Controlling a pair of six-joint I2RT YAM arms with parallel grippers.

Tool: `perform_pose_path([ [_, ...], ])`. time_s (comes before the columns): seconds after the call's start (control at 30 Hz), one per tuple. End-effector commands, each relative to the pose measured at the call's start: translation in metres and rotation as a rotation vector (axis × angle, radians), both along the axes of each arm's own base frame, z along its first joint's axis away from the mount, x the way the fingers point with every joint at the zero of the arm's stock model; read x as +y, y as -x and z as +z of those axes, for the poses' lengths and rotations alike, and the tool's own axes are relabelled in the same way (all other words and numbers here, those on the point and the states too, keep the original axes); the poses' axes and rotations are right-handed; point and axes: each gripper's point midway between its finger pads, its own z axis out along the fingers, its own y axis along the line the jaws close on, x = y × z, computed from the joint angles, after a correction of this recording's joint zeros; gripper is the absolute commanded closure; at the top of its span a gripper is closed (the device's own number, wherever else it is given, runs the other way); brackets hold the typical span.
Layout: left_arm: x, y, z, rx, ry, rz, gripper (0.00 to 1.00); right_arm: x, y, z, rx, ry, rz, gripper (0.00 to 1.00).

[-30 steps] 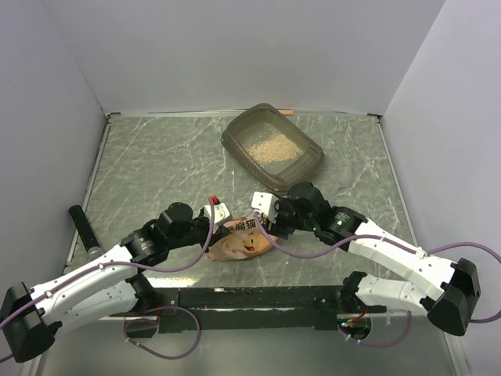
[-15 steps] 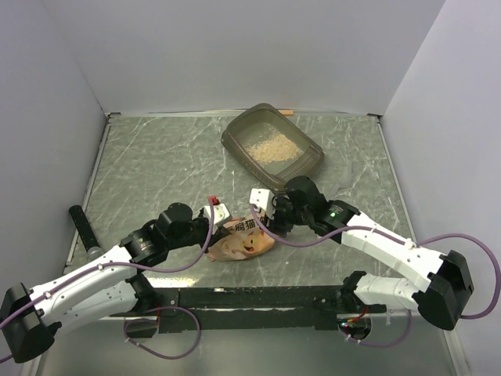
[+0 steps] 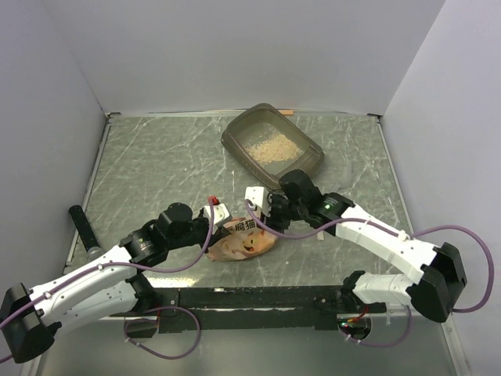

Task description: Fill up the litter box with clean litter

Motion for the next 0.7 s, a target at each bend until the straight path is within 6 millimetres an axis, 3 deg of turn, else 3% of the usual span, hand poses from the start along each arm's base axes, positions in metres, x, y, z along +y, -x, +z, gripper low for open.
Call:
perform_pose_path([
  [0.0, 0.0, -0.004, 0.022, -0.047, 0.052, 0.02, 0.99, 0.008, 0.011, -0.001, 0.085, 0.002, 0.088, 0.37],
  [0.13, 0.0, -0.003, 0.025, -0.054, 0.063, 0.019, 0.99, 0.004, 0.025, -0.014, 0.169, 0.039, 0.113, 0.4],
  [0.2, 0.0, -0.003, 0.025, -0.056, 0.064, 0.017, 0.99, 0.0, 0.028, -0.018, 0.193, 0.052, 0.106, 0.48],
  [0.33, 0.001, -0.003, 0.028, -0.066, 0.066, 0.02, 0.99, -0.013, 0.029, -0.019, 0.2, 0.064, 0.052, 0.89],
  [0.47, 0.002, -0.002, 0.03, -0.073, 0.075, 0.017, 0.99, -0.025, 0.03, -0.022, 0.201, 0.067, 0.002, 1.0],
  [0.67, -0.002, 0.005, 0.039, -0.084, 0.1, -0.029, 0.98, -0.03, 0.043, -0.015, 0.26, 0.062, -0.026, 1.0],
])
